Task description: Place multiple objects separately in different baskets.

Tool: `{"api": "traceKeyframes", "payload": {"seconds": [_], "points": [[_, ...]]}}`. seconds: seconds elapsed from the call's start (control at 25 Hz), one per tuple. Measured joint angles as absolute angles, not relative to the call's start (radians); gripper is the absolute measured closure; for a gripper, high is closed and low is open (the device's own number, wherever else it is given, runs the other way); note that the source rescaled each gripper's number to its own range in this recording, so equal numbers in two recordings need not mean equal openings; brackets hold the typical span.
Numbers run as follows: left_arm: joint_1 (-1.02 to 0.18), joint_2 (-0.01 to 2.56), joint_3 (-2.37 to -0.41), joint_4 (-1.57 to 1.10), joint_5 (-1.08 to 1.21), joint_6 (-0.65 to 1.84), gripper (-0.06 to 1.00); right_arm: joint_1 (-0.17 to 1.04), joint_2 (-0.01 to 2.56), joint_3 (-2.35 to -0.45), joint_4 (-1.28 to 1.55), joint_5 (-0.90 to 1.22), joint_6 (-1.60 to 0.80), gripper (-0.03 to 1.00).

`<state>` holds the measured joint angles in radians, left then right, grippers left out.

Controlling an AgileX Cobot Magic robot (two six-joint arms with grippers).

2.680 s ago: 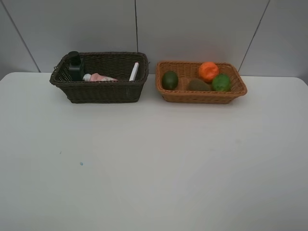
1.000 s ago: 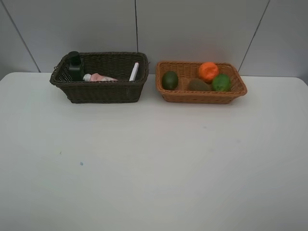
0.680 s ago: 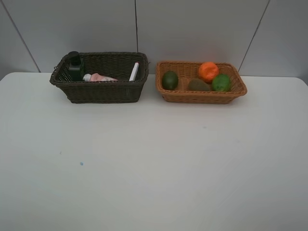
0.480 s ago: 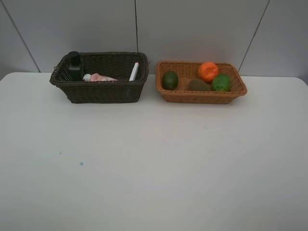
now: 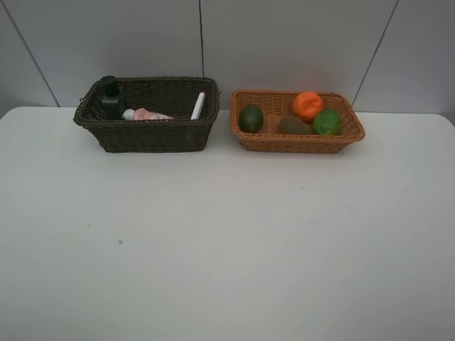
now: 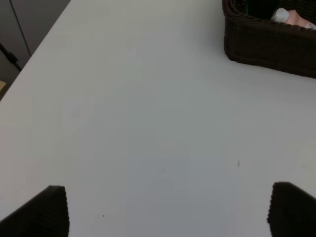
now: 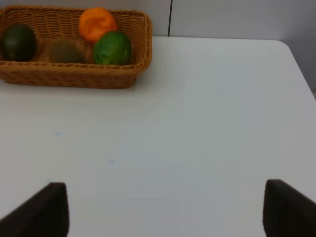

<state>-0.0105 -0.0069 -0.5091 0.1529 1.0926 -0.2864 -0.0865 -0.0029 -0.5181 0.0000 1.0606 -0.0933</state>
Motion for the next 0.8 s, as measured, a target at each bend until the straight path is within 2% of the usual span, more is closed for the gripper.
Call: {"api": "traceKeyframes", "payload": {"seconds": [0.8], "points": [[-0.010, -0.007, -0.509, 0.153, 1.092, -0.286, -0.06, -0.087, -0.003, -0.518, 0.000, 1.061, -0.093, -0.03]]}}
